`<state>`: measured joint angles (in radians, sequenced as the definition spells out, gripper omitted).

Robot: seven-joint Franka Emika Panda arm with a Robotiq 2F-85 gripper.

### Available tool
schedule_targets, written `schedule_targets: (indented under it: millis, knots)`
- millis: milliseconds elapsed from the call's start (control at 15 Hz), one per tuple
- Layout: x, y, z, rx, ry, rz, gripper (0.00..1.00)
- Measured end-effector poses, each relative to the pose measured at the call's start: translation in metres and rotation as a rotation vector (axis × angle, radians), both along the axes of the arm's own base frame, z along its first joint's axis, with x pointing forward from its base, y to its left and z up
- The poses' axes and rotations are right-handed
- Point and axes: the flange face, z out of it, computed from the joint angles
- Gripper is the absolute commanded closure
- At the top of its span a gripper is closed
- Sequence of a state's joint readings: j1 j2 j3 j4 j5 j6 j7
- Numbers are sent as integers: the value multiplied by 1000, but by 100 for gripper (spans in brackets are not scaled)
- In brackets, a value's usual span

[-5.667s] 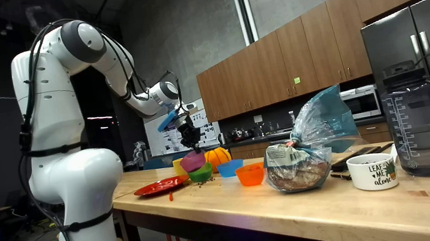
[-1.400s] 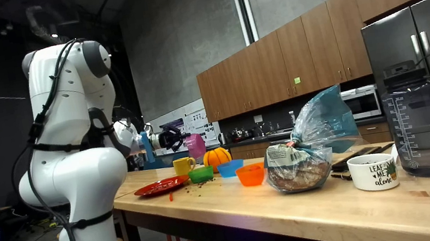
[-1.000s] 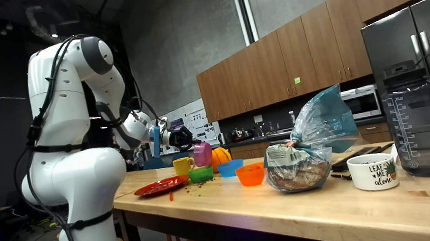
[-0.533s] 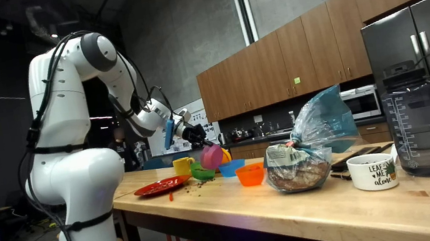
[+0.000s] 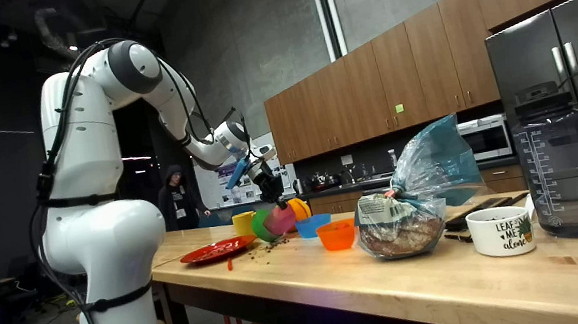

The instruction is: Pour the contents in the purple bowl into the green bowl.

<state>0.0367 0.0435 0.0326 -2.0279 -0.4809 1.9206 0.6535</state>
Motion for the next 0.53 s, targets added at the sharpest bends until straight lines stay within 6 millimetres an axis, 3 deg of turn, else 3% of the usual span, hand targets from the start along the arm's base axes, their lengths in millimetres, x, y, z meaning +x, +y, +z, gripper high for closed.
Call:
schedule_targets:
  millis: [533]
  knots:
    - [11,-27,25,134,-61,-84,99]
